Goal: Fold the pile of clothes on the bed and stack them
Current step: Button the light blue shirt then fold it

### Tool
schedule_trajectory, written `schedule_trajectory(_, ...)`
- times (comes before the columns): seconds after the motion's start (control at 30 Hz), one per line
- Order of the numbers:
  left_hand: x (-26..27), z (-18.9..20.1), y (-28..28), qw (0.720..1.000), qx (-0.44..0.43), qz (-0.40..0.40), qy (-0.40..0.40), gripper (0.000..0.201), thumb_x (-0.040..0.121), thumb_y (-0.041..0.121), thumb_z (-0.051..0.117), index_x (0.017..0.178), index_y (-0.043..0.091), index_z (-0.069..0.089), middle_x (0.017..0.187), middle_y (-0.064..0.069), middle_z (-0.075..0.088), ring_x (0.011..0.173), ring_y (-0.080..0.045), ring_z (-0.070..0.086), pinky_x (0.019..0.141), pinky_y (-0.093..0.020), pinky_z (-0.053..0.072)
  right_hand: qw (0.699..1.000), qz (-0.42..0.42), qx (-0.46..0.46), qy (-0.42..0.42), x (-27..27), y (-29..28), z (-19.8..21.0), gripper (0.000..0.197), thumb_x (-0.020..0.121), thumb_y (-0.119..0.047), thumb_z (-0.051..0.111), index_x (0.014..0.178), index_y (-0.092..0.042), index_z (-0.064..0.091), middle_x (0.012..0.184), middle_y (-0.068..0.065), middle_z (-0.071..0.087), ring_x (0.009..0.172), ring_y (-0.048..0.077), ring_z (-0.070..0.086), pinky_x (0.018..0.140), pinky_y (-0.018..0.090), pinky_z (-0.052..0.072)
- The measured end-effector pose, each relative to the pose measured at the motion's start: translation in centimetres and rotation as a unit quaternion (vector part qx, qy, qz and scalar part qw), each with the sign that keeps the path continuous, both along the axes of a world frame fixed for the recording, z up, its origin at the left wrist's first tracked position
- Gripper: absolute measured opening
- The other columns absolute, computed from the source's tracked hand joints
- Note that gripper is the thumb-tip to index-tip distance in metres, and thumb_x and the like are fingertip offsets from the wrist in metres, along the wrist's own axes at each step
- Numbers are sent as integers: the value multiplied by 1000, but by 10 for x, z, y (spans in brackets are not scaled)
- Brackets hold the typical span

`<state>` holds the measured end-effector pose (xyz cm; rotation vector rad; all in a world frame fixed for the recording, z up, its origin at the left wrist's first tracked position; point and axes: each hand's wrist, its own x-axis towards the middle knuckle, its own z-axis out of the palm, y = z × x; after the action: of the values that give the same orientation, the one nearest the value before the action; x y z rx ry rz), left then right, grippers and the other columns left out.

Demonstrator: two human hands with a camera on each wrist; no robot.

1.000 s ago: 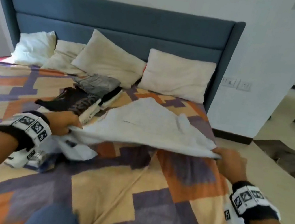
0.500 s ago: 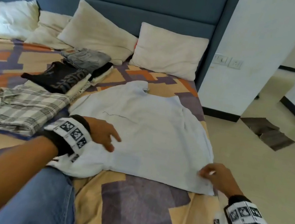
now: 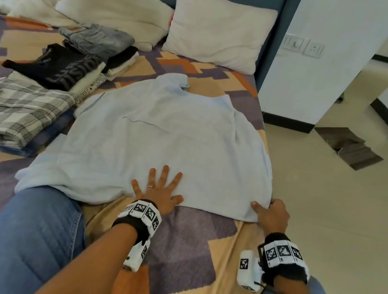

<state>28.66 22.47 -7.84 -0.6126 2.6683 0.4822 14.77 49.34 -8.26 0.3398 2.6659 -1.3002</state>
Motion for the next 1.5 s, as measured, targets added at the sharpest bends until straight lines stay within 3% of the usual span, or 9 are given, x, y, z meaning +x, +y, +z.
schedule_trajectory(0.17,10,4,5,1000,6,-6,9,63,97,64,22,145,53,-17,155,11,-33,145,-26,-25,106,-71,-12,956,-157,-246,32,20,7,12,24,89,-2,64,112,-5,61,98,17,64,72,26,59,51,30,49)
schedule_trajectory(0.37,22,16,14,999,7,-31,-16,60,100,56,28,148,53,-6,159,3,-27,148,-30,-14,114,-65,4,975,-214,-38,36,48,8,23,52,83,3,58,132,-11,50,130,26,51,119,45,50,96,52,47)
schedule_trajectory(0.53,-22,43,-20,995,101,14,24,40,87,51,60,124,37,60,146,-2,44,128,-27,46,109,-44,36,988,-68,-14,135,7,-13,62,32,86,4,51,113,-8,64,104,17,66,102,36,60,88,39,49)
schedule_trajectory(0.63,-56,67,-49,978,158,57,124,26,88,38,66,111,26,69,124,-3,62,115,-23,58,96,-25,42,991,37,-20,126,-33,-43,83,23,88,2,55,103,-9,67,91,12,65,94,35,63,83,36,50)
schedule_trajectory(0.93,-171,70,-152,965,90,45,240,41,90,22,67,129,15,59,140,-7,52,131,-24,46,108,-29,31,970,185,82,133,-224,-145,77,25,92,1,48,106,-2,69,120,21,65,117,41,55,105,47,42)
schedule_trajectory(1.07,-240,45,-182,971,60,10,231,55,94,28,61,145,23,42,158,-3,27,145,-21,25,118,-37,18,952,242,165,90,-293,-182,58,21,94,-3,48,108,-6,63,112,18,59,110,34,53,92,35,42)
schedule_trajectory(1.3,-305,-18,-226,998,-45,-21,34,81,89,65,47,150,49,-3,163,3,-8,145,-37,12,117,-49,11,895,339,282,61,-339,-239,36,29,91,-38,63,87,-11,54,91,7,54,94,29,58,82,37,45)
schedule_trajectory(1.4,-304,-21,-228,999,-21,-7,46,86,86,67,50,149,51,-8,162,8,-11,144,-35,13,116,-51,17,920,326,216,5,-340,-237,39,34,91,-33,68,107,-5,62,112,16,62,110,36,58,87,38,45)
schedule_trajectory(1.5,-298,-17,-227,999,-14,-17,44,85,87,69,45,149,49,-9,162,6,-12,145,-34,13,117,-47,15,980,145,135,16,-352,-204,61,41,92,-28,66,119,2,60,122,22,61,115,39,57,96,43,45)
